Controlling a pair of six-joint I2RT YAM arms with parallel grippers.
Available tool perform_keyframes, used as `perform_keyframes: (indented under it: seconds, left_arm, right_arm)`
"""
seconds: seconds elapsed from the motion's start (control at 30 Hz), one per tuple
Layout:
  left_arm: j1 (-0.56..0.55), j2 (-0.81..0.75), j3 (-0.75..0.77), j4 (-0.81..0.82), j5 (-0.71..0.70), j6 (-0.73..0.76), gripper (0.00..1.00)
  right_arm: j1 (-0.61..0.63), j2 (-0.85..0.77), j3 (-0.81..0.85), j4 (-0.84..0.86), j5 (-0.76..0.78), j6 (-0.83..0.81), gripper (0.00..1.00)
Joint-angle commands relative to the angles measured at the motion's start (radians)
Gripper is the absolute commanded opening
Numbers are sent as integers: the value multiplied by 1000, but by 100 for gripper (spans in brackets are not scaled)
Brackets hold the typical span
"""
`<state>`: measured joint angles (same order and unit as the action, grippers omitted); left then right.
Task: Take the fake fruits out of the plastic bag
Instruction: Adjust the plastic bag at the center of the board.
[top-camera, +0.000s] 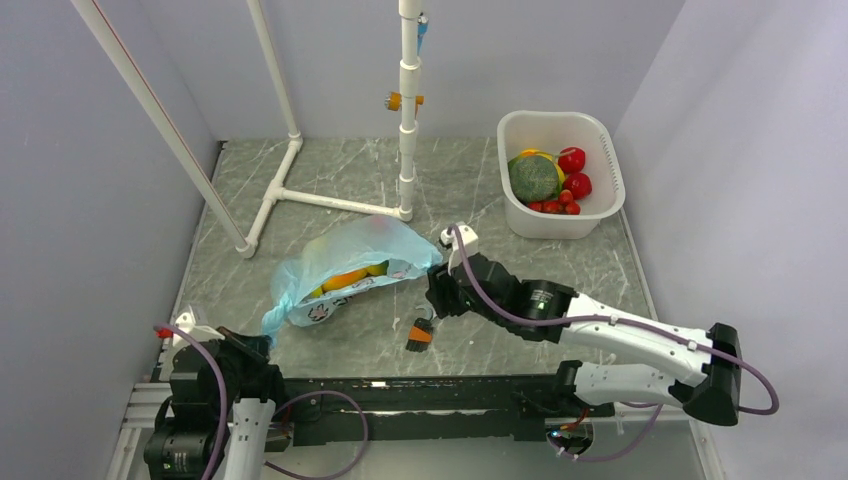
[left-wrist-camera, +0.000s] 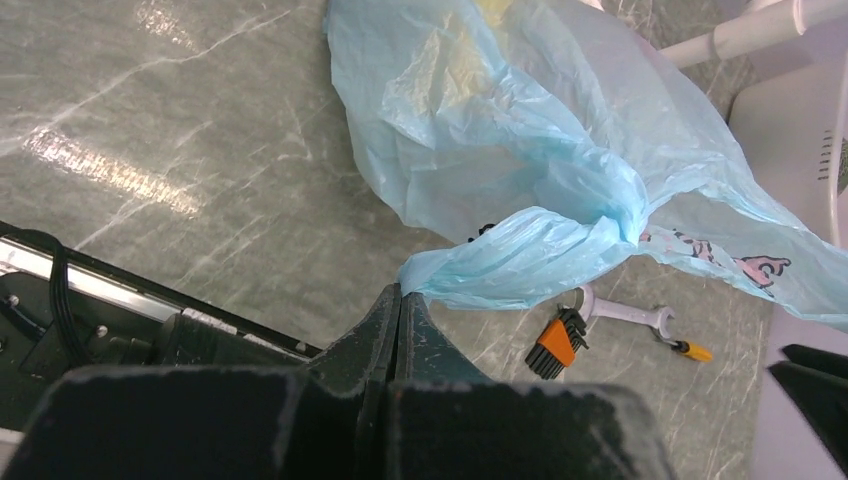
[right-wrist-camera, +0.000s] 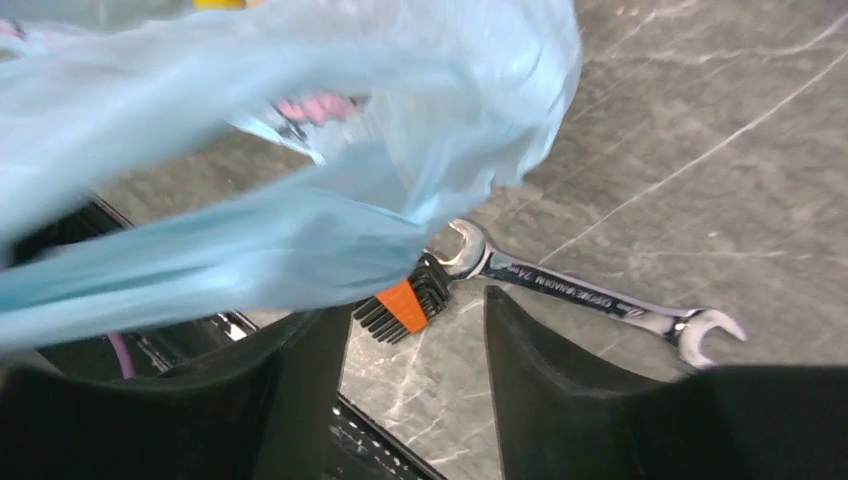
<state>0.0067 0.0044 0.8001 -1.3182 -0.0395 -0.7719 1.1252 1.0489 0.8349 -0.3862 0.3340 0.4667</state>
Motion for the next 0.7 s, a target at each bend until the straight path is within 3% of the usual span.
perform_keyframes:
  seconds: [0.0, 0.13, 0.2, 0.33, 0.47, 0.53, 0.67]
  left_arm:
    - [-1, -96, 39, -51, -9, 6, 0]
    - [-1, -125, 7, -59, -6, 14, 0]
    - [0, -133, -15, -58, 1, 20, 0]
    - [-1, -140, -14, -76, 1, 35, 0]
    - [0, -145, 29, -106, -17, 58, 0]
    - [-1, -143, 47, -114, -25, 72, 0]
    - [-1, -137, 44, -111, 0, 87, 0]
  right_arm:
    - [-3, -18, 216, -171, 63, -126, 61]
    - [3, -18, 343, -145, 42, -195, 86]
    - [6, 19, 405, -100, -6, -228, 94]
    - [33, 172, 560, -54, -95, -230, 97]
    - [126, 325, 672, -9, -13, -167, 98]
    - [183, 403, 740, -5, 20, -256, 99]
    - [220, 544, 845, -11, -29, -616, 98]
